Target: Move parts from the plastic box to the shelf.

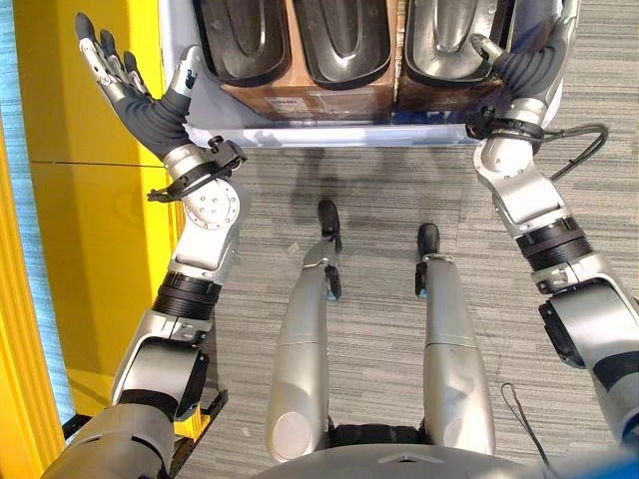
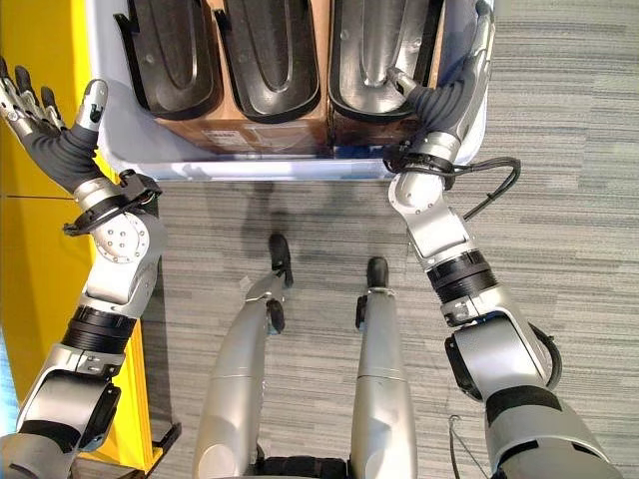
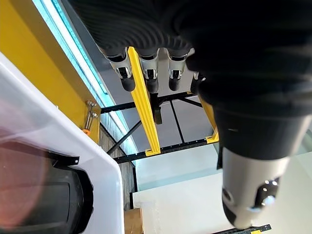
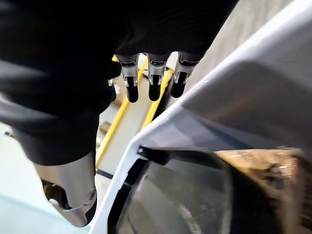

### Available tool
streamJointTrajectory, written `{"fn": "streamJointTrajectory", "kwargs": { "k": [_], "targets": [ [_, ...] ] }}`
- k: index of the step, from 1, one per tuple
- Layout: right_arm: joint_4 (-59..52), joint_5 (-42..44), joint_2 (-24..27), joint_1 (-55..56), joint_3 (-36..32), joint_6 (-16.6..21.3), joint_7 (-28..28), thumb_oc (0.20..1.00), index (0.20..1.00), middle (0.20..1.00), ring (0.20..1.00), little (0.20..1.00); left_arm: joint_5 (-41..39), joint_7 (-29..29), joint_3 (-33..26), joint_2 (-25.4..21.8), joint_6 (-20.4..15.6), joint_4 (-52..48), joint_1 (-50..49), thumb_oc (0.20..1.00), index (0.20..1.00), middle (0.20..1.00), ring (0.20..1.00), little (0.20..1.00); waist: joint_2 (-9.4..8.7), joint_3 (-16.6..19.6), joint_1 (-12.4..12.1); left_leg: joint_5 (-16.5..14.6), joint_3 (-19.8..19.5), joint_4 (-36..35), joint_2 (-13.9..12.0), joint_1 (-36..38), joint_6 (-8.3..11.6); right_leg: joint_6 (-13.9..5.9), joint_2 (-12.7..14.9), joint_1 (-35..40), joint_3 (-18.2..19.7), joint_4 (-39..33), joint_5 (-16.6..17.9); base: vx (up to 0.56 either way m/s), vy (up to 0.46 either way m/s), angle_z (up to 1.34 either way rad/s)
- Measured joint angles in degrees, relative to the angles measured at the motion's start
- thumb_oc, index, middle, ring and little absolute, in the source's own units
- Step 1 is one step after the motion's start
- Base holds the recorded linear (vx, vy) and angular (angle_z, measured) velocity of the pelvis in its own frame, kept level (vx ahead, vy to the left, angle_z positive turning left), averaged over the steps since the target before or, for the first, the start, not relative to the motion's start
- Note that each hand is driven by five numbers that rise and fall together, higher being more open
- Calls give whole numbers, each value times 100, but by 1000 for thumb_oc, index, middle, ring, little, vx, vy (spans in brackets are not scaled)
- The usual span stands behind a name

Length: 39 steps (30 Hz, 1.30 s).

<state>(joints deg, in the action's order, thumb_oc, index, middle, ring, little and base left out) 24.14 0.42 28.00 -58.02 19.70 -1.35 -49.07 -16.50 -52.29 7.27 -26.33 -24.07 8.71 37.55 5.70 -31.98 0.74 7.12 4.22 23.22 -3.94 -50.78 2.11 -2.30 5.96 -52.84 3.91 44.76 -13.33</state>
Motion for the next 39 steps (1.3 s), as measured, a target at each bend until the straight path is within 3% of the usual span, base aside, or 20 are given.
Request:
{"fn": "streamJointTrajectory", "kwargs": {
  "k": [4,8,13,20,24,28,33,37,39],
  "targets": [
    [-3,-309,27,-238,370,-254,133,1000,1000,1000,1000,1000,0,-5,8,0,0,1,-4,1000,1000,1000,1000,1000,0,0,-56,4,-3,1,4,-33,1,20,4,-46,-1,28,-12,1,1,1],
    [50,-483,34,-297,425,-774,121,1000,1000,1000,1000,1000,1,-9,12,0,-4,1,-4,1000,1000,1000,1000,1000,0,0,-93,11,-18,16,6,-64,0,17,4,-58,-17,35,-20,0,0,0],
    [330,-383,79,-305,461,-1119,108,1000,1000,1000,1000,1000,8,-13,16,-2,-46,2,27,1000,1000,1000,1000,1000,0,0,-101,-2,-91,115,9,-181,2,22,4,-104,-82,67,-40,31,-20,5],
    [1025,1164,7,-517,236,-467,-115,1000,1000,1000,1000,1000,11,-15,227,-9,-44,265,172,1000,1000,1000,1000,1000,0,1,-122,-46,-146,270,31,-281,-6,-1,19,-162,-94,180,-93,-4,-9,3],
    [1038,1229,-9,-518,-37,20,-284,1000,1000,1000,1000,1000,10,-13,270,-11,-91,475,175,1000,1000,1000,1000,1000,10,3,-85,-71,-141,328,33,-436,6,28,11,-328,-62,242,-137,-9,14,-1],
    [1033,1239,-37,-511,-37,161,-161,1000,1000,1000,1000,1000,16,-18,288,-10,-129,449,179,1000,1000,1000,1000,1000,11,3,-45,-134,-121,334,44,-451,6,43,12,-358,-17,251,-153,24,15,0],
    [1066,1627,-46,-527,33,116,328,1000,1000,1000,1000,1000,2,-13,287,-55,-168,447,250,1000,1000,1000,1000,1000,14,5,-42,-91,-91,392,59,-421,-13,10,34,-356,7,360,-138,2,2,-1],
    [1223,1892,-41,-672,125,-194,579,1000,1000,1000,1000,1000,-41,-1,288,-155,-166,447,256,1000,1000,1000,1000,1000,14,5,-42,-84,-123,423,57,-422,-2,32,27,-355,-9,405,-150,0,0,0],
    [1611,2119,-38,-948,151,-540,804,1000,1000,1000,1000,1000,-97,64,294,-168,-163,479,281,1000,1000,1000,1000,1000,14,6,-67,-112,-140,474,53,-423,20,63,25,-342,-21,428,-171,0,0,0]
  ]
}}
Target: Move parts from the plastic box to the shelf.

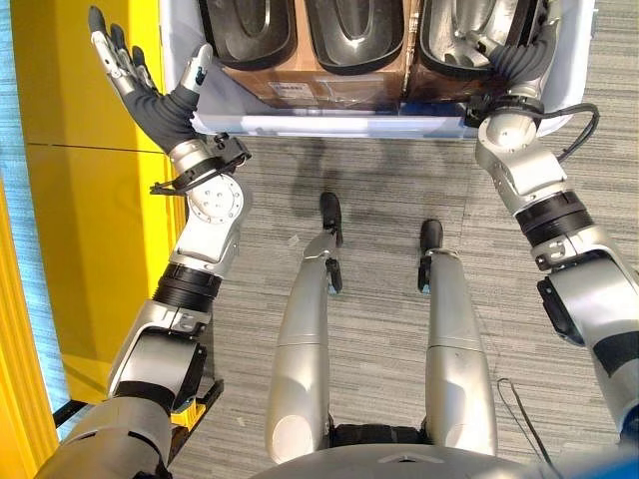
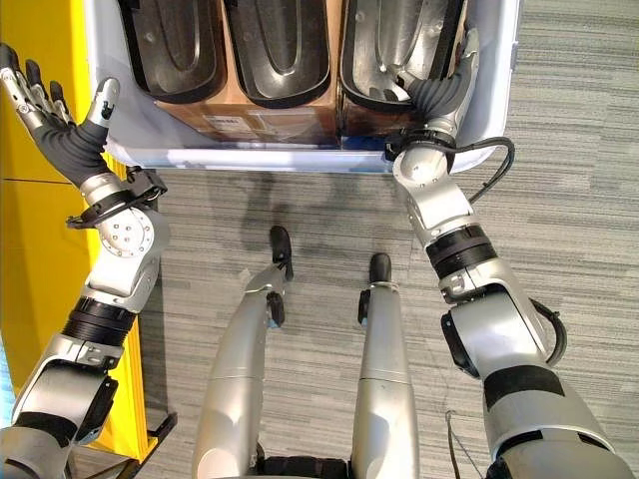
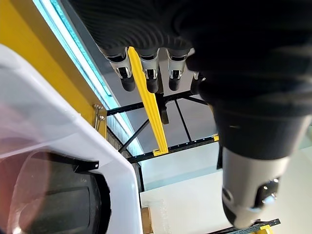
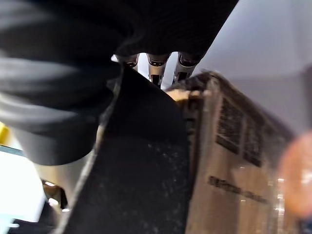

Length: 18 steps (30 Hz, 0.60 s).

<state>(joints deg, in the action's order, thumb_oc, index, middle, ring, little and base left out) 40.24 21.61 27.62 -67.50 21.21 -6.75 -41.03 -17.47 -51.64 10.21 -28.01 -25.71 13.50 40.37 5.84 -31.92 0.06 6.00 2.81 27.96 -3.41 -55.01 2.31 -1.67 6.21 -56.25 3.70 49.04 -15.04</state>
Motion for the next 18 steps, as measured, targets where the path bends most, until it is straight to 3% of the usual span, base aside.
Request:
{"fn": "streamJointTrajectory", "kwargs": {
  "k": [2,12,17,18],
  "targets": [
    [216,349,35,-130,0,-257,101,1000,1000,1000,1000,1000,-14,22,2,-1,8,4,18,1000,1000,1000,1000,1000,0,1,-19,-23,-11,12,-3,0,-13,1,0,16,-11,-6,-3,0,0,0],
    [916,656,444,-674,484,-686,509,1000,1000,1000,1000,1000,-387,187,137,-219,72,32,289,1000,1000,1000,1000,1000,-5,10,-78,-25,-51,61,-1,-37,-16,1,8,34,-54,-26,0,3,1,0],
    [1308,1154,522,-1013,551,-1231,1022,1000,1000,1000,1000,1000,-457,360,159,-233,176,314,447,1000,1000,1000,1000,1000,-17,19,-88,-65,-66,118,-23,-98,-45,-31,3,69,-102,-147,43,36,23,-2],
    [1391,1272,586,-1039,654,-1246,1136,922,922,922,922,922,-572,380,163,-239,183,320,485,1000,1000,1000,1000,1000,-23,22,-88,-76,-68,115,-27,-102,-60,-50,1,89,-107,-199,62,55,27,-2]
  ]
}}
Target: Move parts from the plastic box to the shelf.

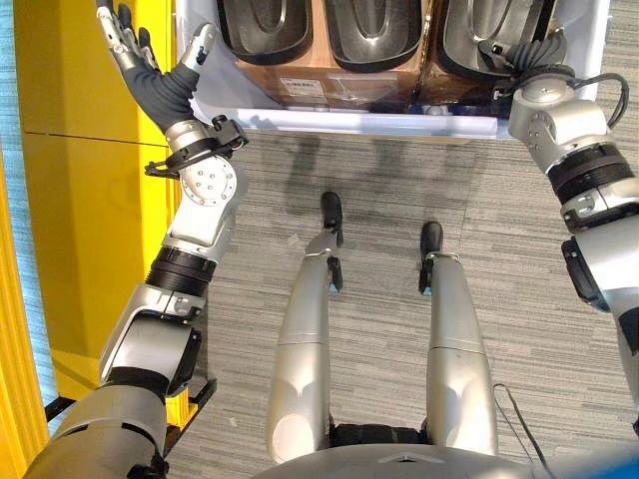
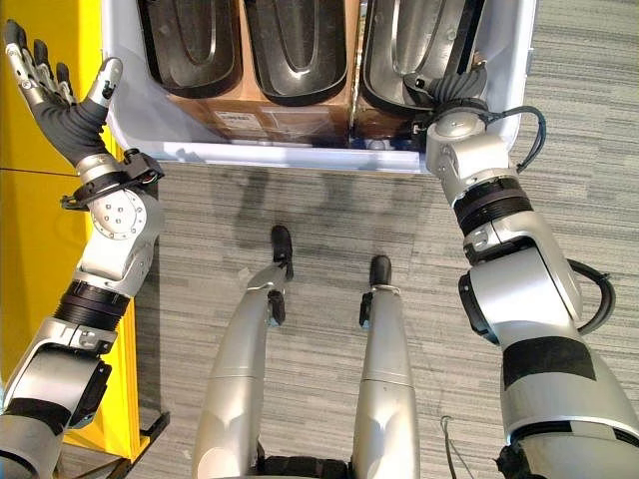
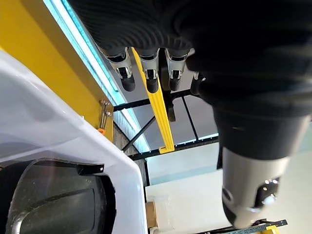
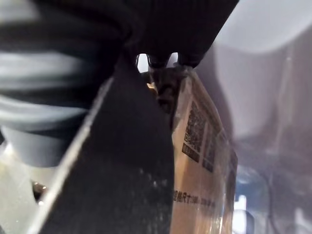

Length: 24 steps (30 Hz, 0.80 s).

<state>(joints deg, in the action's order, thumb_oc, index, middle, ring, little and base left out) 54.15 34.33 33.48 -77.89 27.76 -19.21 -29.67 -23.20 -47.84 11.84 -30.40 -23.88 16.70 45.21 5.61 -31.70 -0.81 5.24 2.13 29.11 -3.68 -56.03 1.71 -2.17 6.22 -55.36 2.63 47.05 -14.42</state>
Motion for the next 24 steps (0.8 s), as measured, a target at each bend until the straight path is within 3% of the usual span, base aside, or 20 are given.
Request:
{"fn": "streamJointTrajectory", "kwargs": {
  "k": [1,2,3,4,10,24],
  "targets": [
    [20,69,71,-4,52,-38,111,903,903,903,903,903,-51,2,0,-14,28,14,48,1000,1000,1000,1000,1000,-11,5,-8,-8,-3,4,0,0,-11,-5,-1,15,-3,-16,3,40,13,-2],
    [50,121,100,-7,76,-55,215,784,784,784,784,784,-93,2,0,-45,79,25,97,1000,1000,1000,1000,1000,-28,14,-4,-14,-3,14,1,1,-21,-9,0,24,-3,-22,6,0,0,0],
    [92,156,100,-28,75,-59,255,235,235,235,235,235,-94,4,0,-87,87,27,124,1000,1000,1000,1000,1000,-37,18,-2,-16,-4,19,1,1,-24,-10,0,33,-5,-34,10,44,3,-1],
    [169,217,122,-93,77,-66,303,200,200,200,200,200,-108,17,2,-208,112,31,144,1000,1000,1000,1000,1000,-38,18,-7,-19,-6,22,2,1,-29,-17,1,48,-9,-52,22,42,-1,0],
    [323,210,267,-121,205,-253,677,200,200,200,200,200,-329,206,-2,-422,131,39,143,1000,1000,1000,1000,1000,-38,19,-30,-72,-67,172,-3,22,-61,-28,0,199,-61,-94,29,24,0,1],
    [443,110,268,13,212,-568,801,200,200,200,200,200,-573,552,-65,-502,244,39,23,1000,1000,1000,1000,1000,-50,21,-51,-102,-87,149,-31,313,-116,-70,5,590,-106,-293,102,-6,-10,0]
  ]
}}
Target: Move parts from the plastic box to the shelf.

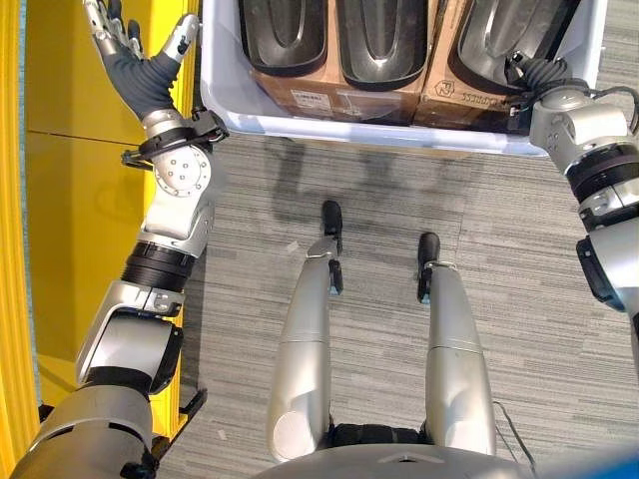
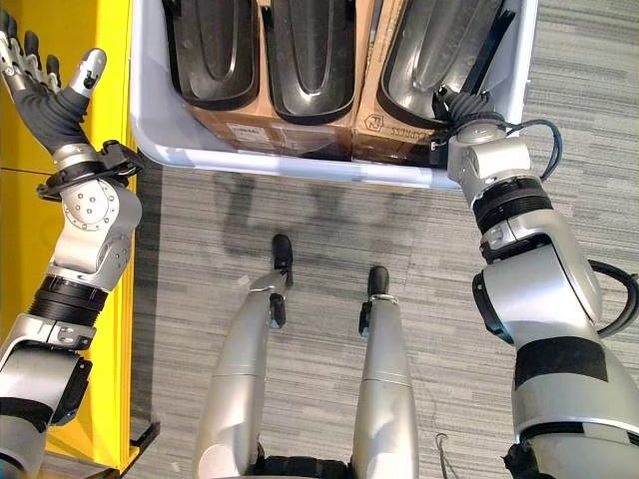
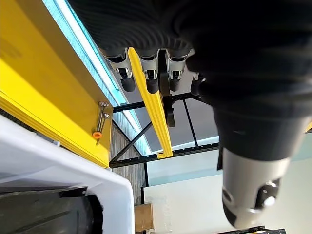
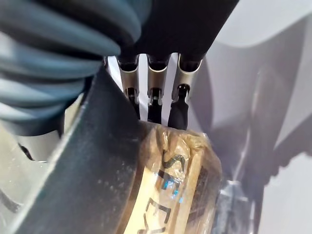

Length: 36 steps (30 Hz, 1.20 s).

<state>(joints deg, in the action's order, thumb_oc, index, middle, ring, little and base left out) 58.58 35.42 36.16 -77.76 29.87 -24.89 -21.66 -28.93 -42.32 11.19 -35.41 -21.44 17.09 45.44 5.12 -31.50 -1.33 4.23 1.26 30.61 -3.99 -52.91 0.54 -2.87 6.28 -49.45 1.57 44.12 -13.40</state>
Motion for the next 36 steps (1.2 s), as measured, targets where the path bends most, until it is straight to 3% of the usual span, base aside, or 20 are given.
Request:
{"fn": "streamJointTrajectory", "kwargs": {
  "k": [6,12,14,18,20,24,32,35,36],
  "targets": [
    [-169,-288,-226,360,2,79,-400,200,200,200,200,200,-143,116,-50,-70,-5,-17,-75,1000,1000,1000,1000,1000,-143,50,42,7,116,-200,-4,312,-19,-80,-16,277,69,-269,118,-42,-24,-8],
    [-449,-947,-241,632,-110,483,-1309,200,200,200,200,200,-175,111,-124,-94,-4,-81,-232,1000,1000,1000,1000,1000,-262,28,124,18,251,-527,-41,853,-30,-130,-13,834,146,-779,305,-73,-14,-9],
    [-894,-1130,-200,848,-438,718,-1499,200,200,200,200,200,-192,112,-189,-98,1,-216,-277,1000,1000,1000,1000,1000,-294,26,154,101,360,-725,-45,1134,-105,-148,-12,1075,161,-996,429,-63,-18,-17],
    [-1540,-1442,-182,1023,-457,873,-1739,200,200,200,200,200,-206,116,-277,-94,2,-349,-317,1000,1000,1000,1000,1000,-361,37,237,119,430,-1067,-83,1694,-37,-113,-38,1529,213,-1217,437,-30,-45,-11],
    [-1813,-1513,-178,1171,-477,764,-1864,200,200,200,200,200,-206,124,-347,48,126,-582,-358,1000,1000,1000,1000,1000,-418,17,211,208,437,-1255,-93,2008,23,-133,-52,1766,204,-1272,464,-35,-64,-3],
    [-2161,-1882,-176,1323,-590,596,-1879,200,200,200,200,200,-201,200,-481,249,228,-894,-411,1000,1000,1000,1000,1000,-503,55,185,208,435,-1620,-92,2806,69,-115,-58,2588,130,-1649,467,16,-49,1],
    [-1773,-1567,-281,1323,-430,476,-1686,200,200,200,200,200,-167,162,-441,346,447,-895,-160,1000,1000,1000,1000,1000,-555,81,73,226,407,-1658,-73,2811,57,-126,-53,2643,89,-1744,490,1,-14,2],
    [-1755,-1110,-365,1325,-466,697,-1697,200,200,200,200,200,-168,106,-441,341,508,-896,-150,1000,1000,1000,1000,1000,-555,81,60,259,409,-1758,-68,2871,35,-130,-47,2722,77,-1855,521,0,0,0],
    [-1757,-812,-470,1333,-475,995,-1715,200,200,200,200,200,-165,110,-439,343,514,-895,-146,1000,1000,1000,1000,1000,-557,80,61,277,410,-1785,-56,2950,16,-143,-44,2823,70,-1932,543,0,0,0]
  ]
}}
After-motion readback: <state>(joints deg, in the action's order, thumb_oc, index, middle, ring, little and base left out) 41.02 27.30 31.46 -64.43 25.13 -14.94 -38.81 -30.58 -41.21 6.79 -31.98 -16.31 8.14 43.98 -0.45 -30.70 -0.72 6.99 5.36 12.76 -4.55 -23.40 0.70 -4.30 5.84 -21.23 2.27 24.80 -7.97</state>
